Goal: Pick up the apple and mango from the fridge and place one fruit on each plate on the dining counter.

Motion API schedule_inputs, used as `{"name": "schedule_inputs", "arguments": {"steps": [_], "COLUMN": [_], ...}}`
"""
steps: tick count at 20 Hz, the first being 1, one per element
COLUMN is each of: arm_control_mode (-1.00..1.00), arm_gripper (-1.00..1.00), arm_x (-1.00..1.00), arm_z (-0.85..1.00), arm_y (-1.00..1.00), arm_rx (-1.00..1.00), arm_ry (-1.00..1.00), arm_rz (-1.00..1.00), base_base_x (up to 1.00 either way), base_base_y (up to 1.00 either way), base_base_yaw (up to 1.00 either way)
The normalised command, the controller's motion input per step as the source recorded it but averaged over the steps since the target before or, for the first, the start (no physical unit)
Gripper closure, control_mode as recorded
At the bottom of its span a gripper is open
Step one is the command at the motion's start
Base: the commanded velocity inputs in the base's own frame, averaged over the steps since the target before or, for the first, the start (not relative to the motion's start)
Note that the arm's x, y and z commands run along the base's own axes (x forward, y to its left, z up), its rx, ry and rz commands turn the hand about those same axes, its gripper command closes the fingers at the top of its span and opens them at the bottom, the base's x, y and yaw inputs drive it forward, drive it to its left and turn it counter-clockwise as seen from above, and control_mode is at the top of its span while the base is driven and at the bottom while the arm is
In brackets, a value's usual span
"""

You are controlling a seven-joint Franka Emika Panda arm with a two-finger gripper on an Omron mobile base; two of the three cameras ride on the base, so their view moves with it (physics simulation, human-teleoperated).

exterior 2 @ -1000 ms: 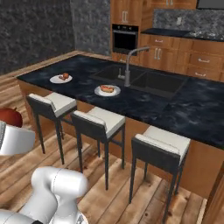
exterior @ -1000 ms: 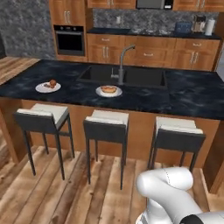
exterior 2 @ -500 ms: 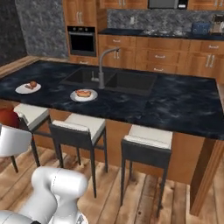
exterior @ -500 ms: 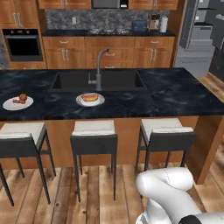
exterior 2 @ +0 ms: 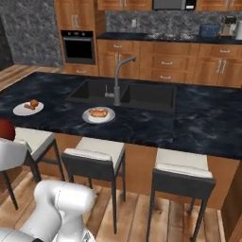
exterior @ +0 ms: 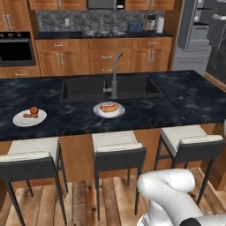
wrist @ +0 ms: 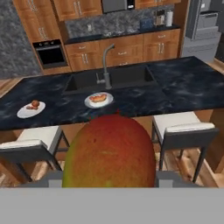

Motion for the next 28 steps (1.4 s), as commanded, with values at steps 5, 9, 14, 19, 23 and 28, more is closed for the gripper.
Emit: {"name": "schedule_inputs", "arguments": {"steps": [5, 9, 14, 19, 23, 28], "arm_control_mode": [1.0, 1.0, 1.0, 1.0, -1.0, -1.0], "arm_gripper": [1.0, 1.0, 1.0, 1.0, 1.0, 1.0], "arm_x": [0.0, 0.0, 0.0, 0.0, 0.73, 1.0], "arm_z": [0.0, 0.0, 0.0, 0.0, -0.13, -0.44], "arm_y": [0.0, 0.0, 0.0, 0.0, 0.49, 0.65], "arm_rx": [0.0, 0.0, 0.0, 0.0, -0.02, 0.0], "arm_ry": [0.0, 0.0, 0.0, 0.0, 0.2, 0.44], "arm_rz": [0.0, 0.0, 0.0, 0.0, 0.0, 0.02], "base_base_x": [0.91, 0.93, 0.92, 0.93, 0.24, 0.0], "base_base_y": [0.14, 0.0, 0.16, 0.46, 0.16, 0.0], "base_base_yaw": [0.0, 0.0, 0.0, 0.0, 0.0, 0.0]}}
